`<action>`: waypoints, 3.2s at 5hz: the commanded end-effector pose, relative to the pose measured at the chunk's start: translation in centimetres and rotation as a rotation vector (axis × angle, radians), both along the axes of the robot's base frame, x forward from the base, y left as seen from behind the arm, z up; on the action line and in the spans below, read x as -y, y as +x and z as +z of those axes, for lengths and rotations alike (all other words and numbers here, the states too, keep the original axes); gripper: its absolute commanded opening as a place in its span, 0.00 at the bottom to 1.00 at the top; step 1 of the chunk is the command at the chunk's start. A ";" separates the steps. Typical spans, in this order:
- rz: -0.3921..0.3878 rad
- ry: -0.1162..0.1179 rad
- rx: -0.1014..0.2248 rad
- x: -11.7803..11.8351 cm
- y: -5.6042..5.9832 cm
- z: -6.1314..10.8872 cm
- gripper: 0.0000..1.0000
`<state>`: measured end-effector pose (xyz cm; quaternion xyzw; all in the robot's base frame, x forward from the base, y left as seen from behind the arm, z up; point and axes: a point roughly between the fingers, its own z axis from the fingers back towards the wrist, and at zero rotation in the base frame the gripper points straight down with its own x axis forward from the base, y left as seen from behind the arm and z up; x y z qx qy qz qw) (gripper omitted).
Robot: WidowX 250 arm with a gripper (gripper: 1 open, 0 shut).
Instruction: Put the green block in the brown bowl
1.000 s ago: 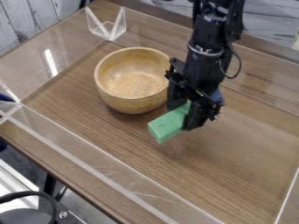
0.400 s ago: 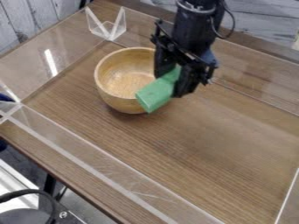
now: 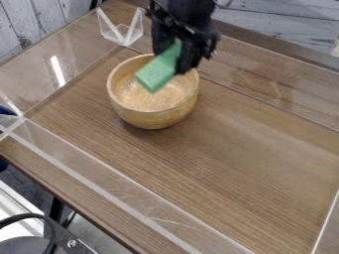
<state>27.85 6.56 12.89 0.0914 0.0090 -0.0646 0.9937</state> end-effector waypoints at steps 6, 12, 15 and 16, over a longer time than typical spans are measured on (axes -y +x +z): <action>0.013 -0.071 -0.052 -3.3 0.9 -2.8 0.00; 0.096 -0.227 -0.093 -3.0 3.2 -3.4 1.00; 0.104 -0.144 0.075 -0.8 2.2 5.6 0.00; 0.087 -0.119 0.068 0.2 1.5 4.3 0.00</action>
